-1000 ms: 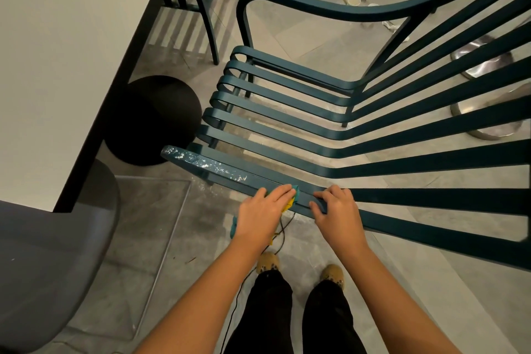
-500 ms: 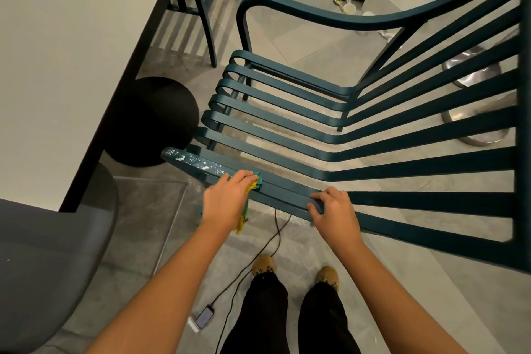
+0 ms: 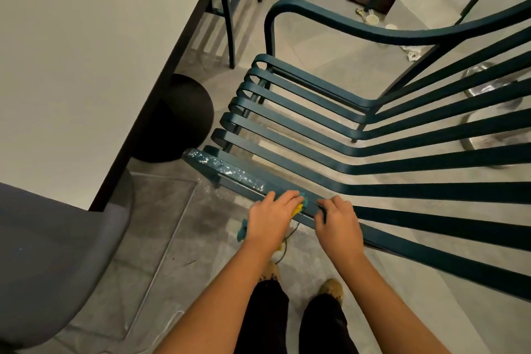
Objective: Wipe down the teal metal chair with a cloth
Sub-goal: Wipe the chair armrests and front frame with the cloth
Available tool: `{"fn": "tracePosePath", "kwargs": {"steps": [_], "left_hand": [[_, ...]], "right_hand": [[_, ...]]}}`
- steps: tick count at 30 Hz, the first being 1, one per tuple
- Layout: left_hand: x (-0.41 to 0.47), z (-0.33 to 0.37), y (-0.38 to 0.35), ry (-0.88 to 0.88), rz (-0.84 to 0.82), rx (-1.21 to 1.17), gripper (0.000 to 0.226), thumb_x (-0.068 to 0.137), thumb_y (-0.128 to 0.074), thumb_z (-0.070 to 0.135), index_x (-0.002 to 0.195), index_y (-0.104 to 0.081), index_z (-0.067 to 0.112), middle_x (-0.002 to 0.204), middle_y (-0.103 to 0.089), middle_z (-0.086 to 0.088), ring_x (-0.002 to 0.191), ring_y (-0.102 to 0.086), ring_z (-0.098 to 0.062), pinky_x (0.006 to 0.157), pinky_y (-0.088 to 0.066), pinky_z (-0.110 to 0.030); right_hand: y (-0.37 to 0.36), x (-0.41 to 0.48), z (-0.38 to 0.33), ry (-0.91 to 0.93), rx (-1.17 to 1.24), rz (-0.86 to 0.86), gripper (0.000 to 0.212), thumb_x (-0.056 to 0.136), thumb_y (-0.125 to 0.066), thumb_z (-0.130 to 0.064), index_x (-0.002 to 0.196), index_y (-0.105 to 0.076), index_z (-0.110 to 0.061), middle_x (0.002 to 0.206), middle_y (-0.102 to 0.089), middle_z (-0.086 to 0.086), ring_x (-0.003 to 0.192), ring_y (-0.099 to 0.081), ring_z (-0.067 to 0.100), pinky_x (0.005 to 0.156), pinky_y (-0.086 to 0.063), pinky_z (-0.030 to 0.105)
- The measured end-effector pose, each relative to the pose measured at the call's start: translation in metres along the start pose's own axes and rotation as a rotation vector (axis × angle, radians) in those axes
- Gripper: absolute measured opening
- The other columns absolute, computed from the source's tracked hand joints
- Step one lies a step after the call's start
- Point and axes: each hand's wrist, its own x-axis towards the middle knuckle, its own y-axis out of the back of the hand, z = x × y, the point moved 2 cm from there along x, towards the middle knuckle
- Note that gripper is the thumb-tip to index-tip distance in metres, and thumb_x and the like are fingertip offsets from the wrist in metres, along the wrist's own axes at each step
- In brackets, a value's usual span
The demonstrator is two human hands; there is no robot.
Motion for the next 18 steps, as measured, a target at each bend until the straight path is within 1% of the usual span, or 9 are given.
{"fn": "tracePosePath", "kwargs": {"steps": [2, 5, 8, 9, 10, 12, 13, 16, 18], "left_hand": [[-0.002, -0.009, 0.004, 0.022, 0.012, 0.018, 0.066, 0.036, -0.091, 0.016, 0.096, -0.069, 0.032, 0.102, -0.068, 0.018, 0.059, -0.06, -0.012, 0.038, -0.044, -0.021], [-0.004, -0.031, 0.008, 0.084, 0.033, -0.002, 0.07, 0.042, -0.09, 0.01, 0.105, -0.066, 0.029, 0.111, -0.066, 0.014, 0.069, -0.062, -0.015, 0.045, -0.047, -0.025], [-0.004, -0.053, 0.016, 0.13, 0.048, 0.019, 0.07, 0.041, -0.09, 0.011, 0.103, -0.067, 0.03, 0.109, -0.067, 0.015, 0.068, -0.062, -0.014, 0.044, -0.047, -0.024], [-0.004, -0.057, 0.02, 0.141, 0.035, 0.023, 0.066, 0.048, -0.088, 0.012, 0.107, -0.065, 0.032, 0.113, -0.065, 0.016, 0.072, -0.061, -0.014, 0.047, -0.049, -0.025], [-0.003, -0.06, 0.022, 0.146, 0.019, 0.009, 0.061, 0.061, -0.083, 0.012, 0.114, -0.061, 0.032, 0.121, -0.06, 0.017, 0.081, -0.06, -0.014, 0.055, -0.05, -0.026], [-0.001, -0.06, 0.025, 0.165, -0.008, -0.029, 0.053, 0.083, -0.063, 0.013, 0.129, -0.048, 0.033, 0.137, -0.046, 0.018, 0.101, -0.053, -0.014, 0.073, -0.049, -0.028], [-0.002, -0.059, 0.025, 0.197, -0.012, -0.059, 0.05, 0.087, -0.058, 0.014, 0.132, -0.044, 0.034, 0.139, -0.042, 0.019, 0.105, -0.051, -0.013, 0.076, -0.048, -0.026], [-0.006, -0.054, 0.025, 0.289, 0.039, -0.137, 0.048, 0.09, -0.053, 0.017, 0.133, -0.042, 0.035, 0.139, -0.041, 0.021, 0.106, -0.049, -0.011, 0.073, -0.047, -0.022], [-0.008, -0.05, 0.023, 0.288, 0.034, -0.161, 0.052, 0.09, -0.054, 0.014, 0.135, -0.039, 0.035, 0.141, -0.039, 0.02, 0.107, -0.048, -0.013, 0.074, -0.047, -0.023]], "right_hand": [[0.0, -0.001, -0.002, 0.024, -0.012, 0.008, 0.03, 0.094, -0.047, -0.015, 0.12, -0.058, -0.004, 0.112, -0.06, 0.012, 0.106, -0.05, 0.025, 0.093, -0.044, 0.034], [0.002, 0.001, -0.002, 0.018, -0.022, -0.033, 0.031, 0.095, -0.044, -0.02, 0.121, -0.057, -0.008, 0.115, -0.058, 0.008, 0.109, -0.048, 0.021, 0.095, -0.042, 0.031], [0.005, 0.004, -0.003, -0.013, -0.022, -0.072, 0.03, 0.095, -0.045, -0.024, 0.12, -0.057, -0.011, 0.117, -0.056, 0.006, 0.11, -0.047, 0.019, 0.095, -0.043, 0.03], [0.005, 0.005, -0.003, -0.017, -0.026, -0.076, 0.03, 0.095, -0.045, -0.024, 0.119, -0.058, -0.011, 0.117, -0.057, 0.006, 0.109, -0.047, 0.019, 0.095, -0.043, 0.03], [0.006, 0.006, -0.003, -0.017, -0.03, -0.075, 0.03, 0.095, -0.045, -0.024, 0.118, -0.058, -0.011, 0.116, -0.057, 0.006, 0.109, -0.048, 0.019, 0.095, -0.044, 0.031], [0.006, 0.007, -0.004, -0.016, -0.03, -0.072, 0.029, 0.095, -0.047, -0.023, 0.116, -0.059, -0.01, 0.114, -0.059, 0.007, 0.107, -0.049, 0.02, 0.094, -0.045, 0.031], [0.006, 0.008, -0.004, -0.015, -0.025, -0.072, 0.029, 0.094, -0.047, -0.023, 0.115, -0.06, -0.009, 0.113, -0.059, 0.008, 0.106, -0.049, 0.02, 0.094, -0.045, 0.032], [0.006, 0.009, -0.005, -0.01, -0.023, -0.079, 0.028, 0.093, -0.048, -0.025, 0.112, -0.062, -0.008, 0.11, -0.06, 0.008, 0.102, -0.051, 0.02, 0.091, -0.047, 0.033], [0.007, 0.011, -0.004, -0.005, -0.033, -0.07, 0.028, 0.092, -0.05, -0.026, 0.108, -0.064, -0.007, 0.104, -0.062, 0.008, 0.096, -0.053, 0.02, 0.086, -0.05, 0.034]]}}
